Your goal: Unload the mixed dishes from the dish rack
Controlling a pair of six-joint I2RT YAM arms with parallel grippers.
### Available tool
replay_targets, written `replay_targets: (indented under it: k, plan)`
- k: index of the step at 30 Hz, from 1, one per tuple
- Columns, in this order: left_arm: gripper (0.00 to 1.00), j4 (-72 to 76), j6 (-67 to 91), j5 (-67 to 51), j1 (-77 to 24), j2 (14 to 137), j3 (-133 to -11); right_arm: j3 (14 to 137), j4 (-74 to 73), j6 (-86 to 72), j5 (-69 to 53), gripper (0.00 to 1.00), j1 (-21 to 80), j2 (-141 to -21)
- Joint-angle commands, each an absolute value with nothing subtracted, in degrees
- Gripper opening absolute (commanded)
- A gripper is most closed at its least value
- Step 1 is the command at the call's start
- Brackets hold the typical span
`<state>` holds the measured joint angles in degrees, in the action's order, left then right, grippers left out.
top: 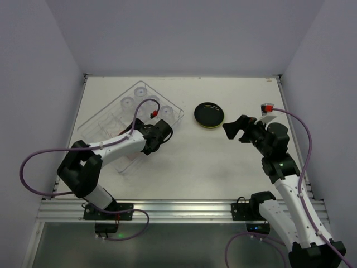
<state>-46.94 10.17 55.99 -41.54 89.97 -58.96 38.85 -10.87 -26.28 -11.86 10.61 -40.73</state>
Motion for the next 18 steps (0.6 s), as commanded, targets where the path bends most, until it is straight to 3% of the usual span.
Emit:
replay_targets:
  k: [1,8,18]
  plan:
    - [0.72,-45.26,13.18,56.60,-43.07,91.32,-58.80,38.41,-8.35,-25.23,-13.27,0.99,10.72,-39.90]
    - [0.68,-44.74,14.59,55.81,-43.51,91.06,-58.18,38.32,-8.44,-25.31,-13.53,0.99,10.72,-39.81]
    - [0.48,-45.53,13.45,58.71,-43.51,90.27,-58.71,38.32,-8.26,-25.31,-13.80,0.99,10.72,-40.60]
